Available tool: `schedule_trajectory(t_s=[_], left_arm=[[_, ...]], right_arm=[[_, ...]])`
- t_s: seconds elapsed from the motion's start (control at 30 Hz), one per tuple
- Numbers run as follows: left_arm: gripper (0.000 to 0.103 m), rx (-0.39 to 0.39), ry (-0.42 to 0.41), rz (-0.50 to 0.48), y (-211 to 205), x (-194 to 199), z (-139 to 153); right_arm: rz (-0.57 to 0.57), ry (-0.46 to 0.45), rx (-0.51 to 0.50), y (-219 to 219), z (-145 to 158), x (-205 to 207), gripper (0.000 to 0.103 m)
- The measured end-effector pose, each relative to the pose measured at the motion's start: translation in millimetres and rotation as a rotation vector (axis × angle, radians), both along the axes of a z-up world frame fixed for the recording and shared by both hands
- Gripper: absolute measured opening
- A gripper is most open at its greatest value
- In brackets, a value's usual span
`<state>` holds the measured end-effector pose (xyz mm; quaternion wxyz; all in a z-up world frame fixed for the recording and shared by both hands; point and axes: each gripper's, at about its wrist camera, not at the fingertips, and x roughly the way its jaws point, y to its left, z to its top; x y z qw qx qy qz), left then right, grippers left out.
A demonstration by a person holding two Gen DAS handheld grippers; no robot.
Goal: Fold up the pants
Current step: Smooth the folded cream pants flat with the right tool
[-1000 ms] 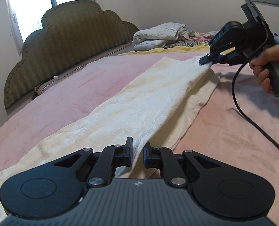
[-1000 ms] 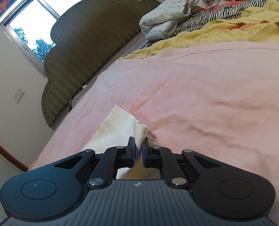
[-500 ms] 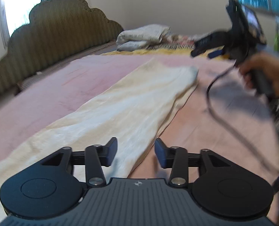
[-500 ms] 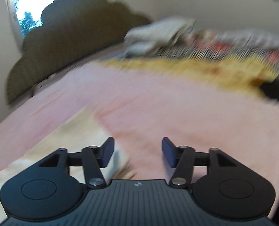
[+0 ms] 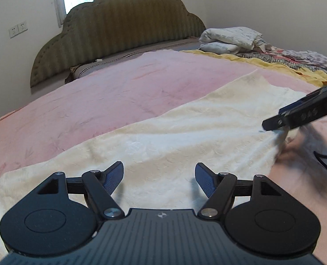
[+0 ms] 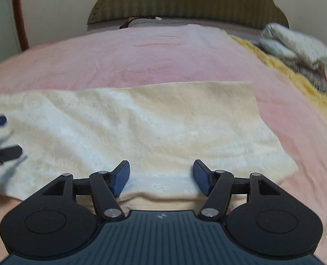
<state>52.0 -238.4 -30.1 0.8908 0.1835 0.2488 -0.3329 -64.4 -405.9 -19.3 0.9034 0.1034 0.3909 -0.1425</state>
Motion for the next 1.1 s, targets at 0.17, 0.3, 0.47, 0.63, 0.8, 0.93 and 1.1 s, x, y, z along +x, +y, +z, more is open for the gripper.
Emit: schedule_trajectory(t_s=[0.17,0.3,0.47,0.63,0.8,0.93,1.1], left_arm=[[0.080,0.004,0.000,0.039,-3.4,6.8,-11.2],[0.087,-0.020,0.012,0.056,3.0,7.9,-18.7],[0.095,-0.040,0.069,0.076,5.2,17.1,-21.0],[0.098,-0.063,0.106,0.085,9.1,22.6,-21.4],[0.100,-0.060,0.104,0.087,8.2,21.7,-21.3],[0.101,-0.058,0.103,0.090,7.5,21.0,-21.7],[0.102,-0.057,0.103,0.090,7.4,21.4,-22.0]], right_arm=[[-0.086,-0.131,0.045,-29.5,25.5,9.5,0.064],[-0.067,-0.017,0.007,-55.8,4.2,60.4,0.064],[-0.158,0.030,-0.038,-90.9,-7.1,83.7,0.069],[-0.140,0.021,-0.075,-78.8,2.5,76.0,0.069],[-0.113,0.045,-0.066,-73.9,-8.5,82.2,0.074],[-0.123,0.044,-0.056,-78.9,-10.6,85.8,0.082],[-0.118,0.048,-0.066,-79.3,-12.5,85.9,0.085]])
